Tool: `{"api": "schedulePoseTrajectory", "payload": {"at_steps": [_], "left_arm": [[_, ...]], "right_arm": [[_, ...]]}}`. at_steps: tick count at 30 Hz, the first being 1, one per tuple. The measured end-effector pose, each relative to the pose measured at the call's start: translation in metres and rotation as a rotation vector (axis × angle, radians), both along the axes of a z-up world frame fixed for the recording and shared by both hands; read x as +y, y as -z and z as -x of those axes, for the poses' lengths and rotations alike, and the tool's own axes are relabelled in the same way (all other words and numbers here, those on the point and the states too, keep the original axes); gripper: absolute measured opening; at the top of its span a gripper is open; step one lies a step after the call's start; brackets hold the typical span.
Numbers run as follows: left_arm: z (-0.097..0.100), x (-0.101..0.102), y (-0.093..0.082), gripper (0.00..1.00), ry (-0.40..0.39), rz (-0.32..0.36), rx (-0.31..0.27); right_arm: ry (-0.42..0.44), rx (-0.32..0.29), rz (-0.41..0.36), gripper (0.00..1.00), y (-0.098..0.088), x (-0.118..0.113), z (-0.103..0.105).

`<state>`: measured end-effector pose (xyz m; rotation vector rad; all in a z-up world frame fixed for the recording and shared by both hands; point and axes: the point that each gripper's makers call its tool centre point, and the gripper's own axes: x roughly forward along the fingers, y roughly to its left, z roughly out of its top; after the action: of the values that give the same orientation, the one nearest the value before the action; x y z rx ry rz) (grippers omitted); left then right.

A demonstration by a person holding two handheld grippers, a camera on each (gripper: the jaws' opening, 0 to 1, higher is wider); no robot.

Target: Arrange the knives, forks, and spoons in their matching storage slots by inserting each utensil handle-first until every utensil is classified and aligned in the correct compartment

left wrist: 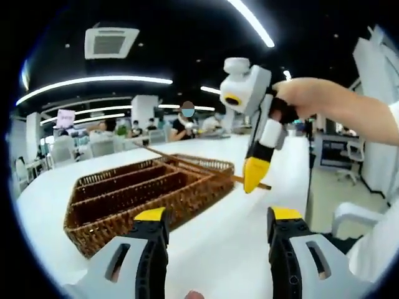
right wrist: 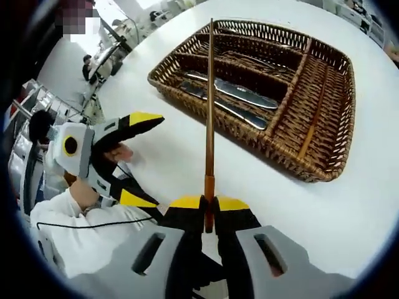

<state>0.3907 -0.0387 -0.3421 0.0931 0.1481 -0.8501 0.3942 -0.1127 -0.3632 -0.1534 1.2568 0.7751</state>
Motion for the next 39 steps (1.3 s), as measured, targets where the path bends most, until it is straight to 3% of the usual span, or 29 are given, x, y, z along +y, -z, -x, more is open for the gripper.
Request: {"api": "schedulePoseTrajectory", "payload": {"at_steps": [27,39], "left_arm": [[-0.005,0.008,-0.002,0.66,-0.022,-0.032,-0.024],[-0.005,0.011,-0.002,0.67,-0.029,-0.046,-0.029]], "right_arm": [[0.164,0.110,0.105,0.05,-0.016,-0.033,-0.045],[0.239,0.117,0.120,0.05,-0.015,-0.040,-0.063]]}}
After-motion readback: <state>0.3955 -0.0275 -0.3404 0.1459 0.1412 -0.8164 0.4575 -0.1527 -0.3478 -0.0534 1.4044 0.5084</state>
